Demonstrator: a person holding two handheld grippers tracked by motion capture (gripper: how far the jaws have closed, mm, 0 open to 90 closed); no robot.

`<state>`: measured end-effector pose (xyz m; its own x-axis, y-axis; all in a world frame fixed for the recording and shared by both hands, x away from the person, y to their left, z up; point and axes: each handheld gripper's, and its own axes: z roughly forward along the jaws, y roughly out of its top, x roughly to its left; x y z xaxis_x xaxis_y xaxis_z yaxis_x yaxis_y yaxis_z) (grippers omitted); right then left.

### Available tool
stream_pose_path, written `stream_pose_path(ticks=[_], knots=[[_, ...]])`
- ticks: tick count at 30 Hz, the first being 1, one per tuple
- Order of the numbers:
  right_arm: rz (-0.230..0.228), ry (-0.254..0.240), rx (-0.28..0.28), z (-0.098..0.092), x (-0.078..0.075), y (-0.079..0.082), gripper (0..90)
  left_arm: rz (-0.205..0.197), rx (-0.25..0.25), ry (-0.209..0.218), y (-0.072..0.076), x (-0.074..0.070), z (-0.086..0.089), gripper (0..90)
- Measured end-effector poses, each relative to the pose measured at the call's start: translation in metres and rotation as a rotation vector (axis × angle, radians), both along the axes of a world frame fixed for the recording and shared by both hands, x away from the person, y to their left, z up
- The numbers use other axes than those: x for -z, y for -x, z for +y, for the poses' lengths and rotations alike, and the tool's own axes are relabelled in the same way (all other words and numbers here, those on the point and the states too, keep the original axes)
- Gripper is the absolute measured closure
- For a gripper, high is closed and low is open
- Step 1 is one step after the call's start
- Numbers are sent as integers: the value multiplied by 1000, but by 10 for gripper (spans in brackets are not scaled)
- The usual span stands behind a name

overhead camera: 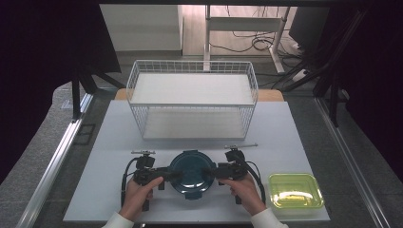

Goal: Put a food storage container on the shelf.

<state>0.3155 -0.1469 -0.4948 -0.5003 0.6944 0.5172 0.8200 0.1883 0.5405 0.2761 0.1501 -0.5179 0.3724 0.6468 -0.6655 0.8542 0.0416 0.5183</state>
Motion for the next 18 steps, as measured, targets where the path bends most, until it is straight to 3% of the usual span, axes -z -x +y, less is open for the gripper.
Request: stream_pose_path(ticks=[6,8,18], knots=[[53,-29,-3,2,8,0,103,32,26,32,-1,6,-3,160],[90,-51,-11,4,11,1,102,49,25,45,-1,8,-4,165],[138,-100,-5,4,12,1,201,83,7,74,1,9,-2,217]])
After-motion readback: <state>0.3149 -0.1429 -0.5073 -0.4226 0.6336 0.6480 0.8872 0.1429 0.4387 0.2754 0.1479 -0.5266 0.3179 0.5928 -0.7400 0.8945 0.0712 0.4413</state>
